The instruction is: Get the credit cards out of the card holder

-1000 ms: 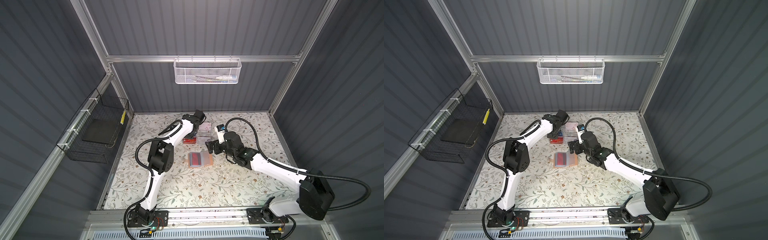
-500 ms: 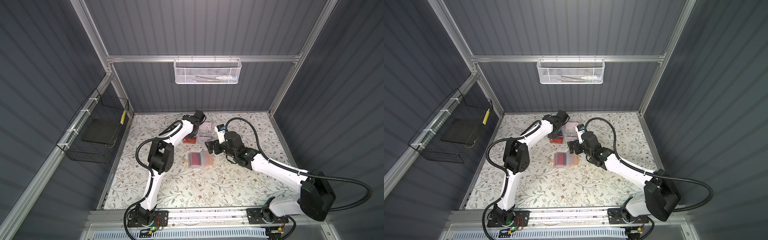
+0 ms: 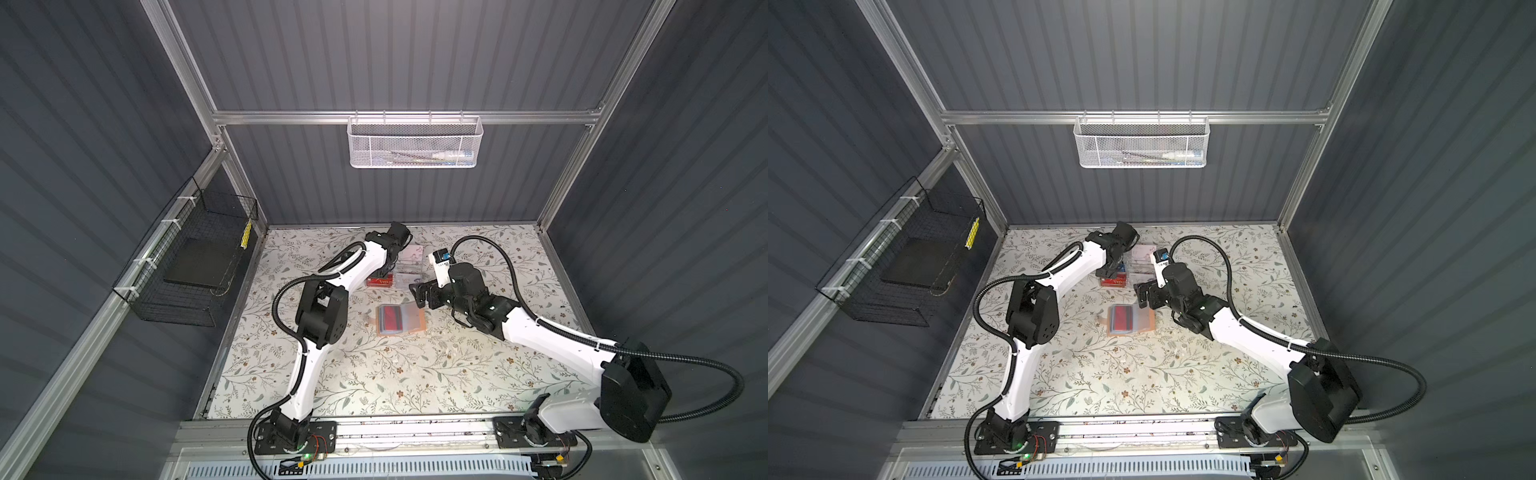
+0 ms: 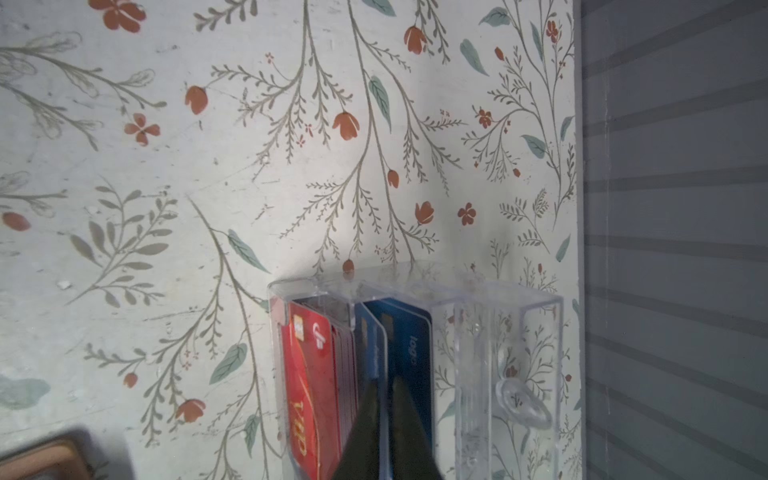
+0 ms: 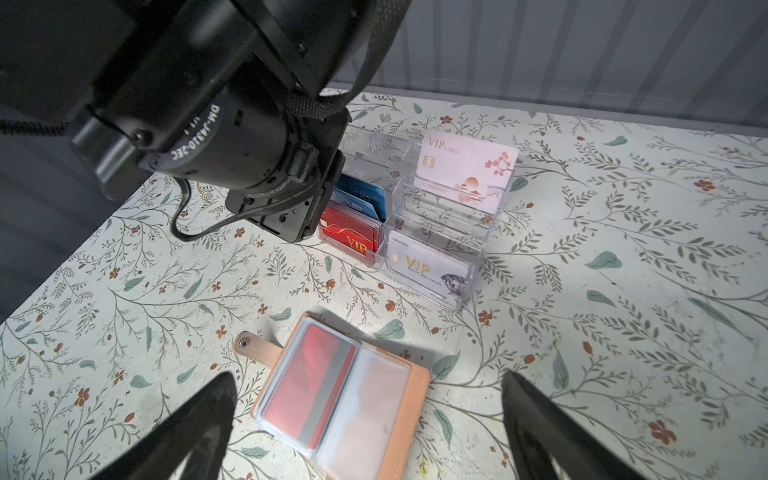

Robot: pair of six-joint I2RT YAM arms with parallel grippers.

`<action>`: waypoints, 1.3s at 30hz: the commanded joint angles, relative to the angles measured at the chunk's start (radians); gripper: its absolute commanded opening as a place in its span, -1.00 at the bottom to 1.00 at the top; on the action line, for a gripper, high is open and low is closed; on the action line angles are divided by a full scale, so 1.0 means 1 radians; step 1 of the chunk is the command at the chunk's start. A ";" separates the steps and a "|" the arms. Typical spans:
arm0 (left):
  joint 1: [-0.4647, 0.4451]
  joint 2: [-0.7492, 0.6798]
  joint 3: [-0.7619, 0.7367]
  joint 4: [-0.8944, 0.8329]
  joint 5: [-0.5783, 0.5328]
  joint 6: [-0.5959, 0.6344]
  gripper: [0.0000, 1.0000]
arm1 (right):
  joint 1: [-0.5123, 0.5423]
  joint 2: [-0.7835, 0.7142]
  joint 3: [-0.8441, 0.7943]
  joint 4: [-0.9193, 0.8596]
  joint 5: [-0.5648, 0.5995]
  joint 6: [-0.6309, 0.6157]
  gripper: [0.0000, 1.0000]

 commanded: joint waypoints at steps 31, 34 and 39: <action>-0.026 -0.129 -0.174 0.236 -0.116 0.167 -0.77 | -0.004 -0.006 0.002 0.008 -0.042 0.011 0.98; -0.026 -0.132 -0.177 0.264 -0.115 0.200 -0.77 | -0.004 -0.007 0.000 0.007 -0.041 0.008 0.98; -0.029 -0.194 -0.245 0.366 -0.142 0.313 -0.77 | -0.004 -0.007 0.000 0.006 -0.036 0.005 0.98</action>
